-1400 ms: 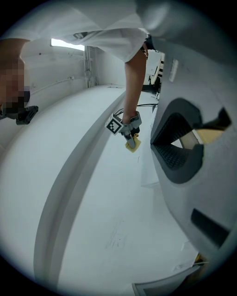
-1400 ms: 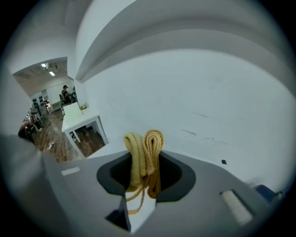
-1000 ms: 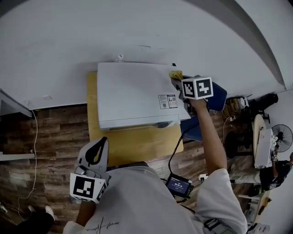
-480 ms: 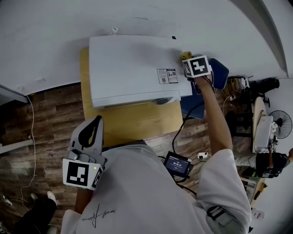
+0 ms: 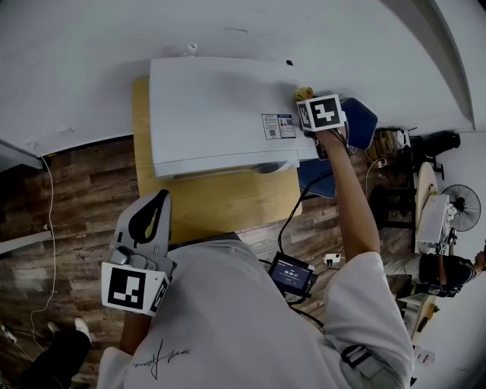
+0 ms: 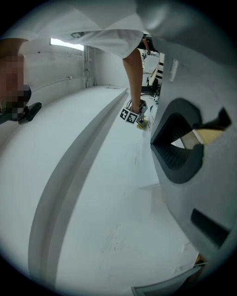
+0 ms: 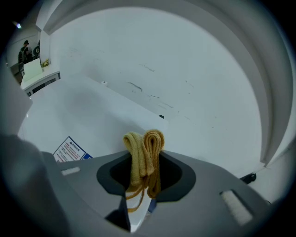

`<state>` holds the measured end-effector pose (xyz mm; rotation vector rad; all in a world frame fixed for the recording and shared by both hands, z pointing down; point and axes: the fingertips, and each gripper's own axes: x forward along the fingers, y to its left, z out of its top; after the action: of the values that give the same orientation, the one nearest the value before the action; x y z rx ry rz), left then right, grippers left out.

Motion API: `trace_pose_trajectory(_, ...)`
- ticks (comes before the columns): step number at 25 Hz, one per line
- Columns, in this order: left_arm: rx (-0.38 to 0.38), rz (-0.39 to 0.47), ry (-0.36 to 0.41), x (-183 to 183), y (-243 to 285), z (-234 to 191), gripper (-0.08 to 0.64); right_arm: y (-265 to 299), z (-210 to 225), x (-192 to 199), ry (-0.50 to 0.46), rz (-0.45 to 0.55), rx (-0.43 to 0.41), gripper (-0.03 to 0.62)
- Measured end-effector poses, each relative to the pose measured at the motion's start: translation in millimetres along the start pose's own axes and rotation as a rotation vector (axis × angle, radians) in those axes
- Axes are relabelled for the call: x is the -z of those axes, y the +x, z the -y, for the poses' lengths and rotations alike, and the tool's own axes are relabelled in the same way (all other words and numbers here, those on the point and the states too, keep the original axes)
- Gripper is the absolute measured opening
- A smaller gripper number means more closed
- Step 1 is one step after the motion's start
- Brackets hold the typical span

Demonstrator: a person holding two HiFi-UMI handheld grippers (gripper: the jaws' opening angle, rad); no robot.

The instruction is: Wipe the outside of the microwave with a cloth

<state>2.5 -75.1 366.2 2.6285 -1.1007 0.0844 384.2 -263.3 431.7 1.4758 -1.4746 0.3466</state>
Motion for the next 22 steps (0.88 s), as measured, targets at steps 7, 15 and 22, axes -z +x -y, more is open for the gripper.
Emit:
trace_pose_trajectory(7,0.004,0.014,0.009,-3.2,-6.0,2.4,-0.002,-7.0,-22.2,-6.0,-0.002,0.013,-0.031,0.12)
trace_pose_trajectory(15,0.009,0.015,0.006,-1.8,-14.1,5.6,-0.002,-12.2,-42.5,-12.4,0.0,0.02,-0.062,0.12)
trace_pose_trajectory(22,0.027,0.031,0.002,-6.9,-16.9,7.7,-0.002,-21.0,-66.4,-25.1,0.004,0.042,-0.092,0.12)
